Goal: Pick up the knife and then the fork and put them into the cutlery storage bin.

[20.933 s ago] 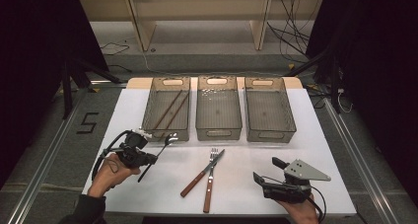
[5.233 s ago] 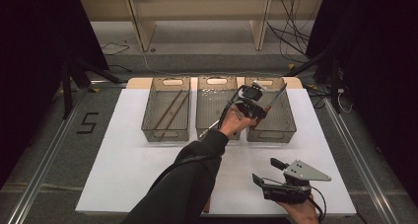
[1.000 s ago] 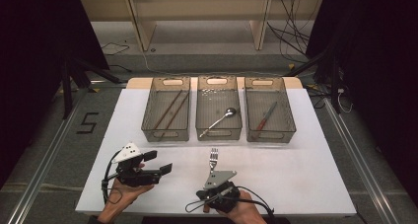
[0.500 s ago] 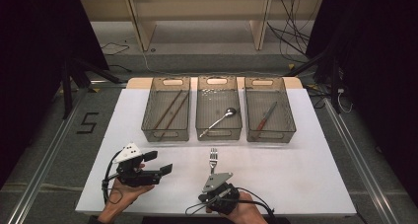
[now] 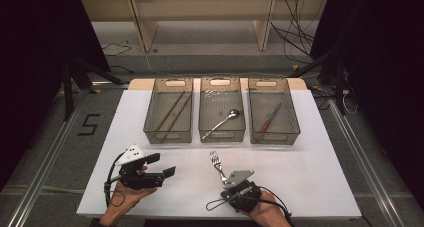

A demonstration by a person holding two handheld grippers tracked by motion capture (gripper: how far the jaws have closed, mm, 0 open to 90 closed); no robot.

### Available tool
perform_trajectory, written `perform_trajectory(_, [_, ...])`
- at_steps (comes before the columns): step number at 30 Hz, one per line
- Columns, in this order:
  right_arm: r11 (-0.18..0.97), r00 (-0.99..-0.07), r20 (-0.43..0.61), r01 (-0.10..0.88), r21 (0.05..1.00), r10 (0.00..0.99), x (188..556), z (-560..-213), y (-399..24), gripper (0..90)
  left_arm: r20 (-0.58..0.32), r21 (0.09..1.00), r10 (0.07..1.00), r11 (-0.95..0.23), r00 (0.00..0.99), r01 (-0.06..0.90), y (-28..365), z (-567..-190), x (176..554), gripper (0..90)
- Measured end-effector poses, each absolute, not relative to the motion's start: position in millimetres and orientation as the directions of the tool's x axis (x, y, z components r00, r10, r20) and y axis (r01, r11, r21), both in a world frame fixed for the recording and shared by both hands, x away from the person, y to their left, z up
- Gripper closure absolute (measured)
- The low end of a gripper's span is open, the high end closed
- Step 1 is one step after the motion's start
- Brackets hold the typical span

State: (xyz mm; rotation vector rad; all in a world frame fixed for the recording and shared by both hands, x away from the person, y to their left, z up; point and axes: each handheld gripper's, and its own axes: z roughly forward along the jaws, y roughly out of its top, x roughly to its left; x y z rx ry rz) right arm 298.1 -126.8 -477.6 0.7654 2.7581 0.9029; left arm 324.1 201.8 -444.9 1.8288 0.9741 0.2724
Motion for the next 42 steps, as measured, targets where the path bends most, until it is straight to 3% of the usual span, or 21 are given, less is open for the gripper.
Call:
perform_trajectory(17, [0.641, -0.778, -0.025, 0.498, 0.584, 0.628, 317.3, -470.9, -168.4, 90.0, -0.233, 0.860, 0.721, -0.160, 0.652, 0.484, 203.0, -445.1, 324.0, 19.6])
perform_trajectory(24, [0.618, -0.773, -0.016, 0.495, 0.610, 0.635, 319.6, -464.2, -173.7, 90.0, -0.240, 0.864, 0.722, -0.146, 0.649, 0.482, 203.2, -444.5, 323.5, 19.6])
perform_trajectory(26, [0.609, -0.775, -0.009, 0.489, 0.624, 0.632, 320.4, -459.8, -175.2, 83.8, -0.247, 0.864, 0.718, -0.140, 0.651, 0.483, 203.5, -444.1, 323.5, 19.7])
perform_trajectory(30, [0.602, -0.785, 0.021, 0.492, 0.629, 0.619, 323.7, -452.0, -175.6, 56.8, -0.249, 0.865, 0.718, -0.136, 0.650, 0.483, 203.7, -444.2, 323.8, 19.6])
perform_trajectory(34, [0.612, -0.786, 0.042, 0.512, 0.602, 0.617, 329.7, -447.1, -172.6, 37.6, -0.247, 0.866, 0.715, -0.139, 0.654, 0.480, 203.8, -444.0, 323.6, 19.6])
perform_trajectory(37, [0.631, -0.787, 0.039, 0.522, 0.574, 0.615, 336.6, -446.0, -170.3, 29.6, -0.249, 0.868, 0.712, -0.136, 0.657, 0.477, 203.7, -443.9, 323.5, 19.5])
perform_trajectory(42, [0.663, -0.790, 0.044, 0.542, 0.516, 0.612, 346.5, -447.8, -164.0, 28.1, -0.249, 0.875, 0.710, -0.126, 0.658, 0.467, 204.0, -443.2, 322.9, 19.4])
